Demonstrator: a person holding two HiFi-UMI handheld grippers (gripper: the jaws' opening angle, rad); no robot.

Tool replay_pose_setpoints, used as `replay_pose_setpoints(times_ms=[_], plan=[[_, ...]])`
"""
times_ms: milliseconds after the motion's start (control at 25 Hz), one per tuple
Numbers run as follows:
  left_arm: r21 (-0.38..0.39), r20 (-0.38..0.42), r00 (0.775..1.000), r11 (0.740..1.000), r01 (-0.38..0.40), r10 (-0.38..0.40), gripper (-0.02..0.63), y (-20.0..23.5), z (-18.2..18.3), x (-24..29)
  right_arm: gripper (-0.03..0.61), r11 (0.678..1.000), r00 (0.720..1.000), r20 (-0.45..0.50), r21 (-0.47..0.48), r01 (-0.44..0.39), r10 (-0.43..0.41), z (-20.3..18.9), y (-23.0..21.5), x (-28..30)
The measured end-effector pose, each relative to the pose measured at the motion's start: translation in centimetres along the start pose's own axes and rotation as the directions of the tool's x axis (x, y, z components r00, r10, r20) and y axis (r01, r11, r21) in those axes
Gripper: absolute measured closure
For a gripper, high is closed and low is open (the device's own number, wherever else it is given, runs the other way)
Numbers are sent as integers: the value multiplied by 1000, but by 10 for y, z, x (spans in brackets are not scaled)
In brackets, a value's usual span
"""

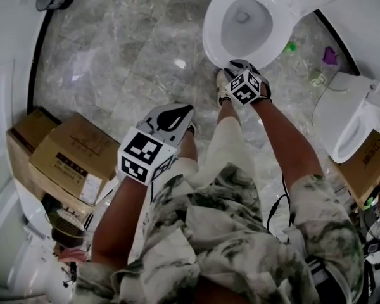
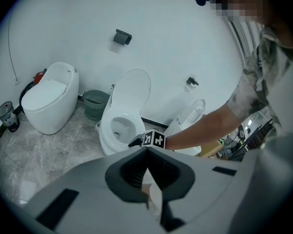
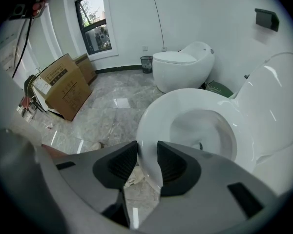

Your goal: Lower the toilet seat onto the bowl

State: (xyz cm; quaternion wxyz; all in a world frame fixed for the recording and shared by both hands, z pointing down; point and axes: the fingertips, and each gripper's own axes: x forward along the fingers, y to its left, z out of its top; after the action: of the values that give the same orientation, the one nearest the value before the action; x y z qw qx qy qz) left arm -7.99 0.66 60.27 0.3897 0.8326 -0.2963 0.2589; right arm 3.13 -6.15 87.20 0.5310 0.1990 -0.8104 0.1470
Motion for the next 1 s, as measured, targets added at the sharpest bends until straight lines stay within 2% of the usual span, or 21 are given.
replay_pose_setpoints(times_ms=[280, 1000], plan=[[-11, -13, 1000, 1000, 5, -5, 591, 7, 3, 11, 433, 999, 999, -22, 15, -28, 29, -9, 1, 18], [-32, -56, 998, 999, 21, -23, 591, 34, 8, 34, 448, 990, 994, -81, 124, -67, 77, -23, 1, 60]])
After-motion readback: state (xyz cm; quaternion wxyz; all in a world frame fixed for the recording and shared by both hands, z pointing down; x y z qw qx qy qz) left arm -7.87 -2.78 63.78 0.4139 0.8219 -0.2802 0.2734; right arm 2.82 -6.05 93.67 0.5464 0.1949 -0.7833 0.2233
